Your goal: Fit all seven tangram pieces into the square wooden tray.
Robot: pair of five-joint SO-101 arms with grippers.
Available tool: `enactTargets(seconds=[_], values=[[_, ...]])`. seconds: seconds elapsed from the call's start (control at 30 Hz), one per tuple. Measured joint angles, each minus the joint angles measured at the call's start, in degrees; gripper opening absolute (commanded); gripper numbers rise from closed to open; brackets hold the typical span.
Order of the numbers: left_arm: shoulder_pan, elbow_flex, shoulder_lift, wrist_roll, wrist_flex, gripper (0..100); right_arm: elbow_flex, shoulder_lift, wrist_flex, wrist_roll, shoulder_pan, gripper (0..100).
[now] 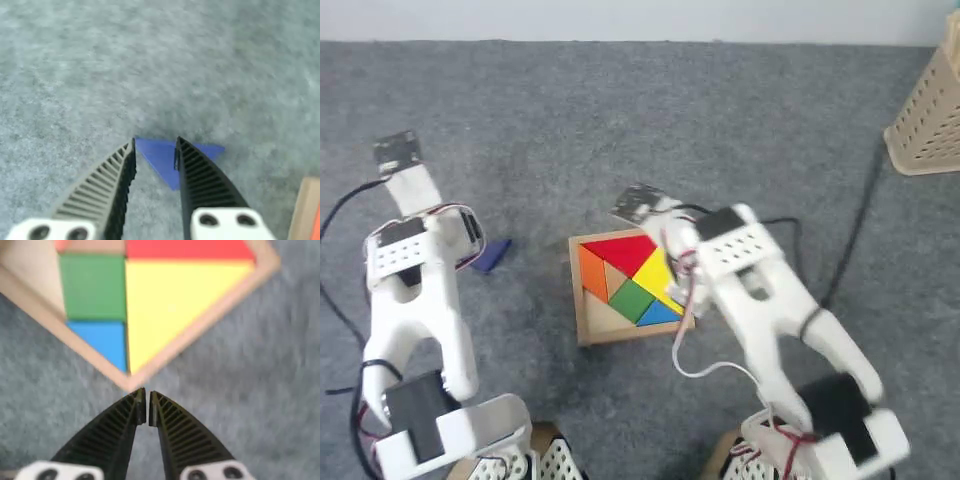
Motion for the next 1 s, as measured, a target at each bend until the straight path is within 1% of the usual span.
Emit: enactTargets(seconds=[0.1,0.17,0.27,0.37,0.43,0.6,0.77,1.0], values=[[2.1,-2.1,1.0,-5.9,4.0,18,8.4,-5.5,-1.6,-0.1,5.6,0.6],[2.4,-4.6,4.0,-10.8,6.9,20,14.2,-8.8,-3.9,-0.1,10.1,0.6],[2.4,-10.4,10.4,-20.5,14.0,21,22.6,-14.5,-7.4,-0.2,16.6,0.6],[2.2,-17.1,15.3,-31.6,22.2,21,30.2,-21.0,-10.8,-0.2,20.1,0.6],[1.3,-21.2,16.0,-36.8,24.8,21,34.7,-25.8,-13.2,-0.1,20.7,0.6],[0.9,-25.8,16.7,-45.5,25.1,21,43.5,-36.5,-16.1,-0.1,21.1,0.6],[0.7,-26.4,21.3,-51.4,20.7,21,48.4,-43.2,-16.4,1.8,21.5,0.6],[1.5,-26.5,28.0,-54.8,18.0,21,50.5,-48.4,-16.4,2.0,21.5,0.6]])
